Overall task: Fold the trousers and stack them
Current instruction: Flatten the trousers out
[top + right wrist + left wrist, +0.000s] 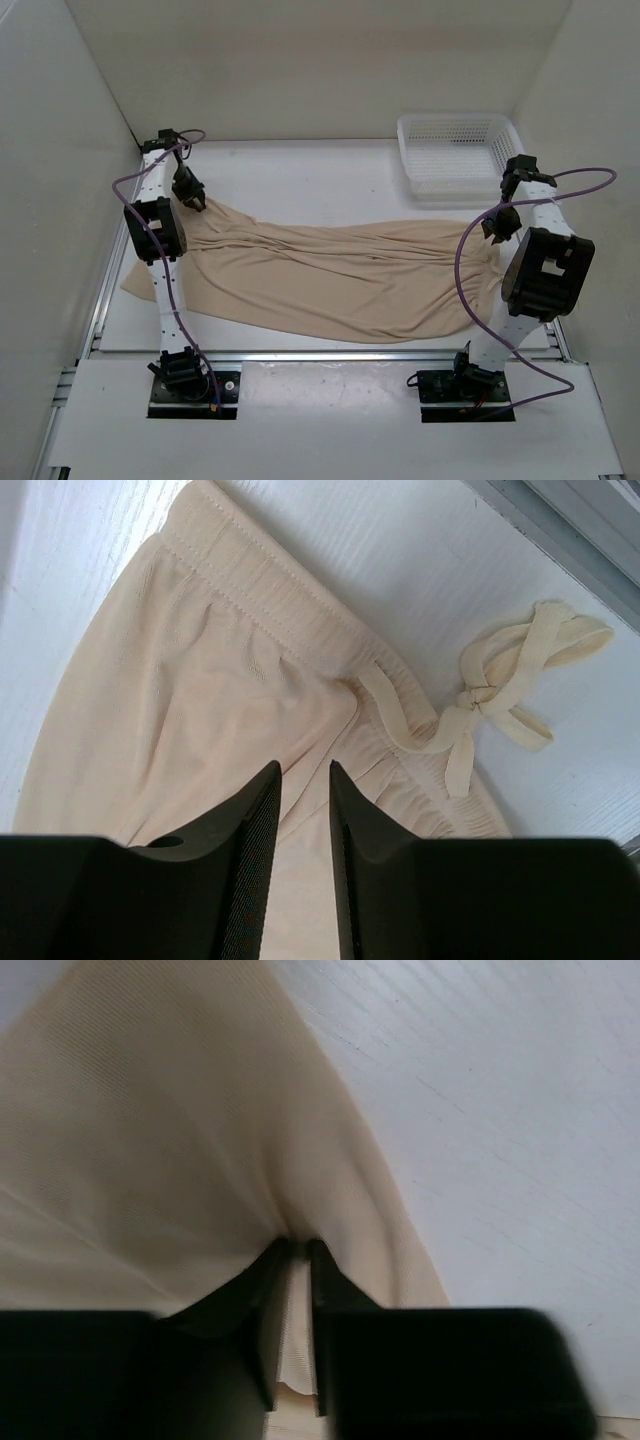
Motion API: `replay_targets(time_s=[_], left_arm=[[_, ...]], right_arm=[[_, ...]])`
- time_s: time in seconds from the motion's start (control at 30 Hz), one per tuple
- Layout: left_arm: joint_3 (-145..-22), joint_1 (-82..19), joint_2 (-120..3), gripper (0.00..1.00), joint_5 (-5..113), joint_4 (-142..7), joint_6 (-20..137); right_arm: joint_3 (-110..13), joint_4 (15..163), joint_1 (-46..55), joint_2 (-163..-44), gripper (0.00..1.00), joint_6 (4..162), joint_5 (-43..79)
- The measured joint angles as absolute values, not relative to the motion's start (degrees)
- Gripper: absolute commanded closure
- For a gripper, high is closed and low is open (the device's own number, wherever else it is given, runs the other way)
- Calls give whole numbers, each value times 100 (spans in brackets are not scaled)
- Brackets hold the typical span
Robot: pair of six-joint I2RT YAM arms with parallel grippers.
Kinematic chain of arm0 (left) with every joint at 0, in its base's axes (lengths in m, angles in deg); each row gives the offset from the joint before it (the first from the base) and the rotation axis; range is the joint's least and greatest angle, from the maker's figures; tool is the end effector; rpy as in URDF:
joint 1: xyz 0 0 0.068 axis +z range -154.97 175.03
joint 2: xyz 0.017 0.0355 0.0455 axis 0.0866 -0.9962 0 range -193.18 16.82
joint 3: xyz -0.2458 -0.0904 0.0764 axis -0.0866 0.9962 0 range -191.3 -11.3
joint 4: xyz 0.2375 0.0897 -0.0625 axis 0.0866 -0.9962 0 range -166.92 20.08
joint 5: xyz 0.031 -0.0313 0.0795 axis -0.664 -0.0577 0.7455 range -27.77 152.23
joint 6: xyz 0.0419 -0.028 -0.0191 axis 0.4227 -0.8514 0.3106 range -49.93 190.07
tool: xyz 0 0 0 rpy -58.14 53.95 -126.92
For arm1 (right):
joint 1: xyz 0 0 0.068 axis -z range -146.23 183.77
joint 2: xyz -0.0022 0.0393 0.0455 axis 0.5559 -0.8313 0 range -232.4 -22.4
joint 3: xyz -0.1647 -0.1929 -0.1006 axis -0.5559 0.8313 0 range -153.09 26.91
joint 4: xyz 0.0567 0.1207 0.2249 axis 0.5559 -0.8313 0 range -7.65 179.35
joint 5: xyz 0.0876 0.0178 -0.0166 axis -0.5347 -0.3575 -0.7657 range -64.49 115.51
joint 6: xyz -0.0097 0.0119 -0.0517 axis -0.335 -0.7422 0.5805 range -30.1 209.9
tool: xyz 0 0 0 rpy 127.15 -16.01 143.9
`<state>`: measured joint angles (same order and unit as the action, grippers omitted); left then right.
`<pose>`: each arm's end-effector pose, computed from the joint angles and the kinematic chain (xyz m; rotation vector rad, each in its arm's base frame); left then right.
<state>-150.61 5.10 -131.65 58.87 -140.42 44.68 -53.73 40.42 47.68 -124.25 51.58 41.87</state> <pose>0.5086 0.0882 0.1641 -0.8964 2.8295 -0.1220 0.3481 -0.0966 0.2375 1.2638 2.4214 -0.2824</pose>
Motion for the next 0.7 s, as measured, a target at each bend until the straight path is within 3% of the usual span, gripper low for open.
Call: replay_targets(time_s=[0.07, 0.7], left_arm=[[-15052, 495, -13171, 90, 5937, -14040, 4444], [-15161, 541, -12568, 90, 6156, -13950, 4326]], right_arm=[[-5388, 4016, 4766, -12422, 69, 5162, 4187], [-5421, 3975, 4766, -12422, 69, 5201, 4305]])
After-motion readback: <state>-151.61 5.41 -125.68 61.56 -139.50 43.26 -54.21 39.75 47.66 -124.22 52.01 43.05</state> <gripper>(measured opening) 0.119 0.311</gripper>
